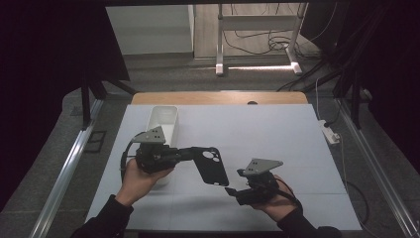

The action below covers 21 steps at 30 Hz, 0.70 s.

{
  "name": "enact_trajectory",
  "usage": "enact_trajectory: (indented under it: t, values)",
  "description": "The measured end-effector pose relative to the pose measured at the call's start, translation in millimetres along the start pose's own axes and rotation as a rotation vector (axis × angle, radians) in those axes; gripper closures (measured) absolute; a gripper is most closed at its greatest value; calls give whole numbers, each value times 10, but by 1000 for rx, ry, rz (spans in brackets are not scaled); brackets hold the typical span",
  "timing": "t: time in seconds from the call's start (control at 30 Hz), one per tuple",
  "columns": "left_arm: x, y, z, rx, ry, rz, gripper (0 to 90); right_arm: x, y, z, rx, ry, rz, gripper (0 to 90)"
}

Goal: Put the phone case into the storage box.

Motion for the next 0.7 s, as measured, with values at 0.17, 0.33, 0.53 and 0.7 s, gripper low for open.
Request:
enact_trajectory:
  t: [0.17, 0.33, 0.53, 0.7]
  values:
    - [-9, -62, 72, 20, -3, 1, 841, -48, -32, -41, -28, 5, 7, 192]
    - [-18, -129, 151, 49, -6, 9, 841, -107, -78, -79, -40, 7, 24, 119]
    - [13, -222, 224, 78, -6, 14, 841, -192, -145, -145, -58, 23, 54, 72]
    - [39, -301, 286, 103, -5, 15, 841, -257, -214, -204, -82, 40, 53, 28]
Point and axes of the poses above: each handheld gripper's, and its own axes: y roughly forward along the jaws, x roughly out of its top, z roughly to its left, the point moved 8 cm from there along y, roughly forward along the jaws, and after that the axes turned 10 degrees about -x, right-handed, at the moved point
